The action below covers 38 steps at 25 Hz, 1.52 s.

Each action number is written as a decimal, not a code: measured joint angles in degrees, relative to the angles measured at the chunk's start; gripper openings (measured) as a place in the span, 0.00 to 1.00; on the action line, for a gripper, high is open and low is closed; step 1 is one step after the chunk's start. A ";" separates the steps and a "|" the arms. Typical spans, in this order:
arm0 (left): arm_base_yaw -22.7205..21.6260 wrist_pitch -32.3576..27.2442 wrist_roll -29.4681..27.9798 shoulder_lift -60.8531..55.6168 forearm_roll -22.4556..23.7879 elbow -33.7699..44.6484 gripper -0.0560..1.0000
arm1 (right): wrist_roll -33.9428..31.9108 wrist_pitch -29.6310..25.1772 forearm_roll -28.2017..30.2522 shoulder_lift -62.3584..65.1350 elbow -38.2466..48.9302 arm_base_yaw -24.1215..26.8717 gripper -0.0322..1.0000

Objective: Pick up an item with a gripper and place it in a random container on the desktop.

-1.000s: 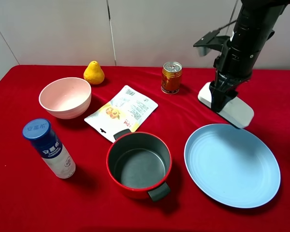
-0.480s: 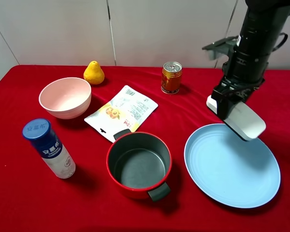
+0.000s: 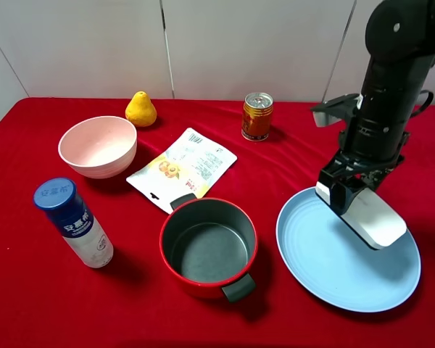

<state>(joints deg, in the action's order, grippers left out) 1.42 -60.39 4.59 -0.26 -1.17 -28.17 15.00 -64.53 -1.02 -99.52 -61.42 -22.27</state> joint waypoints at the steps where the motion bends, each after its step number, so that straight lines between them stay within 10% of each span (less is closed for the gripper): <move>1: 0.00 0.00 0.00 0.00 0.00 0.00 1.00 | -0.05 0.66 0.01 0.00 0.28 0.00 0.48; 38: 0.00 0.00 0.00 0.00 0.00 0.00 1.00 | -8.71 8.28 0.62 0.05 5.29 0.00 0.48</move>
<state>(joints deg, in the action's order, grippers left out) 1.42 -60.39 4.59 -0.26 -1.17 -28.17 6.28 -56.25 -0.40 -99.48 -56.13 -22.27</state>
